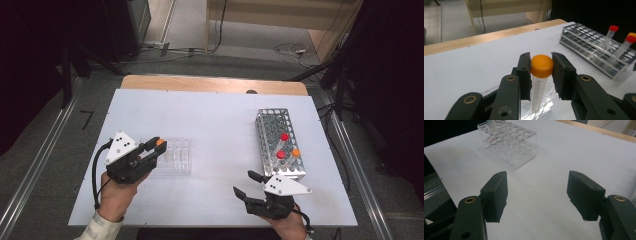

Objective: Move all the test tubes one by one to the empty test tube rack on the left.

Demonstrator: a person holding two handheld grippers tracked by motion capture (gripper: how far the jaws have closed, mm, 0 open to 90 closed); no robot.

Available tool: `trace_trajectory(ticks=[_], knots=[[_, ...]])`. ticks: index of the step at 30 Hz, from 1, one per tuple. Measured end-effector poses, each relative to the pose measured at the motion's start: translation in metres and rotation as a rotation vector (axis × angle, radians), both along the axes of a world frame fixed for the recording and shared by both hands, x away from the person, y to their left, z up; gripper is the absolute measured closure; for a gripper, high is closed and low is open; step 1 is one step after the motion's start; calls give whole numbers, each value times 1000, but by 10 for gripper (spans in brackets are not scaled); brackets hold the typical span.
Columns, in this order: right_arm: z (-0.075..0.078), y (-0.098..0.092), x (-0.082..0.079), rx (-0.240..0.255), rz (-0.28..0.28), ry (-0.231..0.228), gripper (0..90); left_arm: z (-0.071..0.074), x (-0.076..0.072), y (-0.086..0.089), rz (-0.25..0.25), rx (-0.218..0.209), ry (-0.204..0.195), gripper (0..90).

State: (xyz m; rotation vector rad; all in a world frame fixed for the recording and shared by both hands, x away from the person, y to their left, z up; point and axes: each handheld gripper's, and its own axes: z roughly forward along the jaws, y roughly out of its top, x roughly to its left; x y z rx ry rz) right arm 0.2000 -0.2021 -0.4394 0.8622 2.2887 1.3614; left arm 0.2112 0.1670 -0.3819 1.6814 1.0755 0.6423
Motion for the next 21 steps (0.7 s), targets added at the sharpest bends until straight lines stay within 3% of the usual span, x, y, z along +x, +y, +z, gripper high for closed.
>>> trace_trajectory(ticks=[6, 21], knots=[[0, -10, -2, 16, -25, 4, 308, -1, 3, -2, 30, 17, -22, 696], [-1, -11, 1, 16, -41, 15, 266, -19, 11, -12, 40, 63, -5, 696]])
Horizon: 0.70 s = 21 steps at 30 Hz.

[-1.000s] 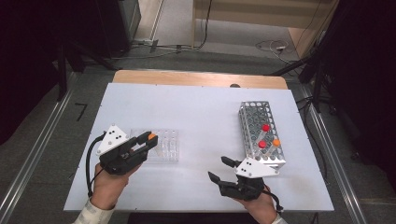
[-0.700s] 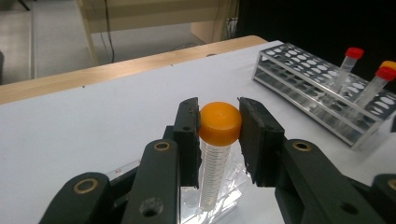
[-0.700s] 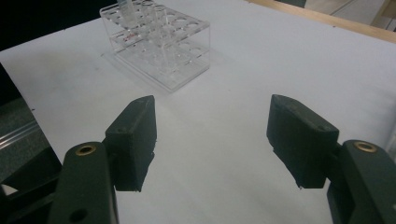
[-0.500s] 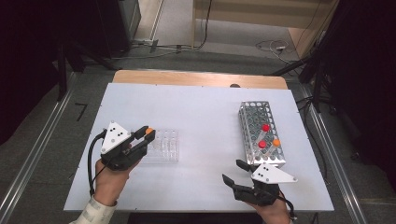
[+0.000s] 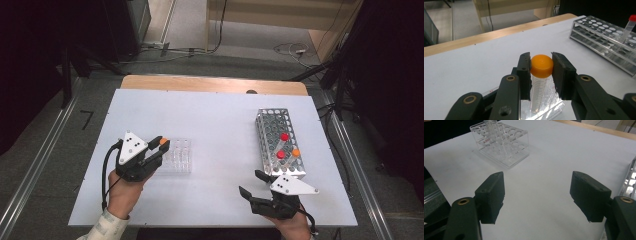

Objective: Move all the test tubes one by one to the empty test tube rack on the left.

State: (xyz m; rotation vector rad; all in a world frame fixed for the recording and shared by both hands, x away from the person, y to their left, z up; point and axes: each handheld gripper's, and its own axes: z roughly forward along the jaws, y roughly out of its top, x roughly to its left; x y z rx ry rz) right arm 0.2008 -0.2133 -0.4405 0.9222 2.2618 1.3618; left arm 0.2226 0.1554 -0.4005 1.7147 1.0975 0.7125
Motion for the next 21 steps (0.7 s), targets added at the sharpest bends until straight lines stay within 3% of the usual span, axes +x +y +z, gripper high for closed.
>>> trace_trajectory(ticks=[10, 14, 17, 21], knots=[[0, 0, 0, 2, -2, 1, 264, -22, 5, -6, 15, 49, 35, 695], [0, 0, 0, 3, -4, 2, 264, -26, 6, -5, 16, 38, 52, 692], [0, 0, 0, 3, -4, 2, 264, -26, 6, -5, 8, 31, 56, 624], [0, 0, 0, 3, -6, 2, 264, -25, 5, -5, 6, 25, 50, 605]])
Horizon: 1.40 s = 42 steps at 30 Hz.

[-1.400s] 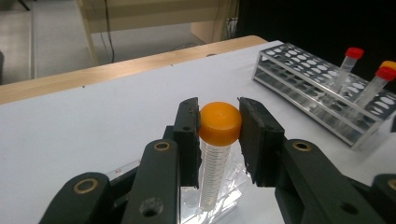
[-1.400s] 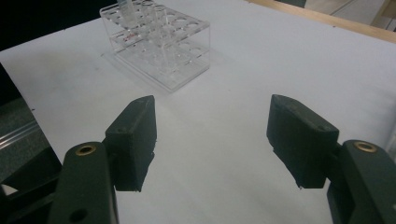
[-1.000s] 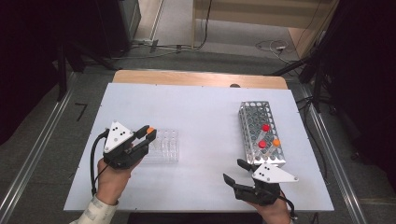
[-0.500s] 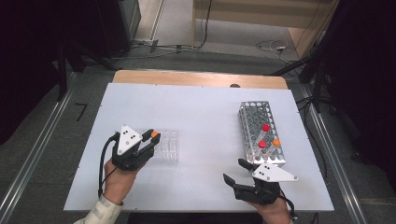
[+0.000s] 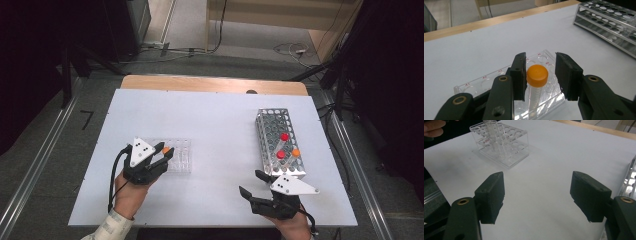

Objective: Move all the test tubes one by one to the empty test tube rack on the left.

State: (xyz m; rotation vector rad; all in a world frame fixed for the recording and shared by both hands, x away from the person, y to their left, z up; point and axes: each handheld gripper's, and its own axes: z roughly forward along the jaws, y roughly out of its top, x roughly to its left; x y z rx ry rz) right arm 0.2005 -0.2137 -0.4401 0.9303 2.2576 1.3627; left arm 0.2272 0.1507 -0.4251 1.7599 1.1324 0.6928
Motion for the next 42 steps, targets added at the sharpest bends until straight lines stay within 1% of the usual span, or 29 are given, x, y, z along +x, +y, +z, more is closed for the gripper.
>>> trace_trajectory(ticks=[2, 3, 4, 6, 8, 10, 11, 15, 26, 35, 36, 39, 42], knots=[[1, -1, 0, -1, -1, -4, 265, 1, -1, 1, 5, -11, -2, 565], [1, -2, 0, 3, -6, -3, 264, 1, -1, 1, 12, -16, -6, 528], [1, -3, 0, 4, -8, -3, 264, 2, -2, 1, 23, -14, -13, 490], [1, -7, 1, 4, -19, -4, 264, 3, -4, 1, 67, 2, -40, 397], [2, -11, 1, 9, -33, -4, 265, 4, -4, 1, 92, -1, -51, 315], [3, -16, 1, 15, -45, -11, 264, 4, -4, 2, 99, -8, -52, 273], [4, -19, 1, 15, -53, -13, 264, 4, -4, 2, 98, -13, -45, 263], [5, -32, 1, 23, -92, -15, 265, 4, -3, 3, 104, -25, -40, 257], [6, -61, 4, 28, -184, -31, 266, 4, -3, 5, 108, -26, -39, 258], [2, -78, 16, 21, -271, -21, 269, 4, -3, 6, 109, -33, -38, 259], [1, -79, 17, 20, -281, -17, 269, 4, -3, 6, 110, -33, -40, 258], [-1, -81, 21, 9, -304, -22, 270, 4, -3, 6, 111, -34, -39, 258], [-4, -84, 27, 3, -342, -24, 292, 4, -3, 6, 112, -36, -33, 248]])
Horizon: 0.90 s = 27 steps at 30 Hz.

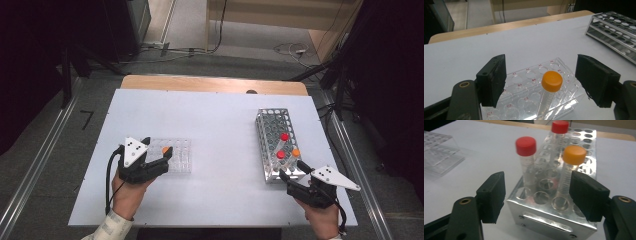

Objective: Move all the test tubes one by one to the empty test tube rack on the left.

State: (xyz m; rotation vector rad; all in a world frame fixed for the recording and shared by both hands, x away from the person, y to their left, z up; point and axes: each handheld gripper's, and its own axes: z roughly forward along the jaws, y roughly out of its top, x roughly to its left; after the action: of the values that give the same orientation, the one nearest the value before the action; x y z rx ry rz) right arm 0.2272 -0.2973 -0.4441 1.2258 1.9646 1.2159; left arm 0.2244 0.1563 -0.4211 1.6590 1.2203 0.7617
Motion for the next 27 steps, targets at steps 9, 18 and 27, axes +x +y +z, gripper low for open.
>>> trace_trajectory(ticks=[9, 18, 27], knots=[[-10, -4, 18, 2, -62, 15, 399, -1, 2, 0, -1, -28, 20, 180], [-14, -3, 26, -20, -90, -2, 538, -1, 2, 0, -3, -29, 18, 179], [-16, -4, 33, -16, -103, 3, 693, -1, 2, -1, -6, -29, 20, 179]])
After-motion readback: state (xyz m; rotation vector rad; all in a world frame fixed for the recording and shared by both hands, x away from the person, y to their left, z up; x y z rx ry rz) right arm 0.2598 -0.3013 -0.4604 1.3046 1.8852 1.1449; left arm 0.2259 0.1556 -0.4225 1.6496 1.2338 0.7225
